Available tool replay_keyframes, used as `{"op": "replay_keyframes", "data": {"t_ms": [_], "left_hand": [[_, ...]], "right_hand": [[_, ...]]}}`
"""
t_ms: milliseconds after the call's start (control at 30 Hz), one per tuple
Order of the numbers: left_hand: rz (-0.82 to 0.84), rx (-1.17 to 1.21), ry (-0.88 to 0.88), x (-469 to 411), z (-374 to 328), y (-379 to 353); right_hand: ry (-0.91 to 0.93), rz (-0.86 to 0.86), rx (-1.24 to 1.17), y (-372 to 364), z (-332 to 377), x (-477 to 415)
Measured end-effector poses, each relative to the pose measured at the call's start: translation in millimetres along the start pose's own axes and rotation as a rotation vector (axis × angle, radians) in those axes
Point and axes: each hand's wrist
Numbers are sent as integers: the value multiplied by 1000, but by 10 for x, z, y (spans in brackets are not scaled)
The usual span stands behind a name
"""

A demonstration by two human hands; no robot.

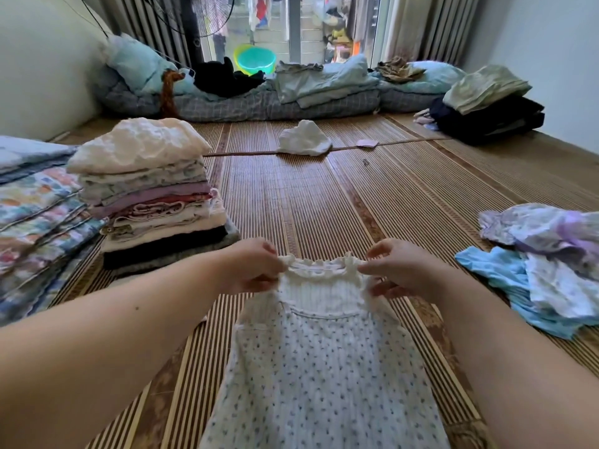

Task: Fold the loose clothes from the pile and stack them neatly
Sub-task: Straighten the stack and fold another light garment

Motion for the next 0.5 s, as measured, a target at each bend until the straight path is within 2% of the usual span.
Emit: {"op": "replay_keyframes", "data": {"t_ms": [33,67,100,167,233,267,367,500], "left_hand": [[142,179,15,15,-35,-38],[224,264,16,7,-37,-57],[215,240,7,-26,-24,-81],[-37,-113,-43,-143,70,-118],[-272,-474,-67,-274,220,-122],[-323,-538,-50,-341,300,-125],[-310,-453,7,-497,419,-96],[-246,-278,-3,-587,317,-47]], "right_hand": [[25,70,-67,-16,26,5],[35,59,-73,-38,22,-10],[25,-26,-15,-62,-6,-43],[-34,-232,213,-114,-114,-126],[-92,-280,340,-185,-224,-190],[-118,-262,347,-225,-264,-217],[-143,-229,308,-350,-322,-305],[-120,-253,203,-408,-266,-369]]}}
Point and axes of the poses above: each hand's wrist, its own x-axis away from the middle knuckle, its own y-axis out of the back of the hand, z = x × y, and after that the axes turned 12 degrees about x, right-handed
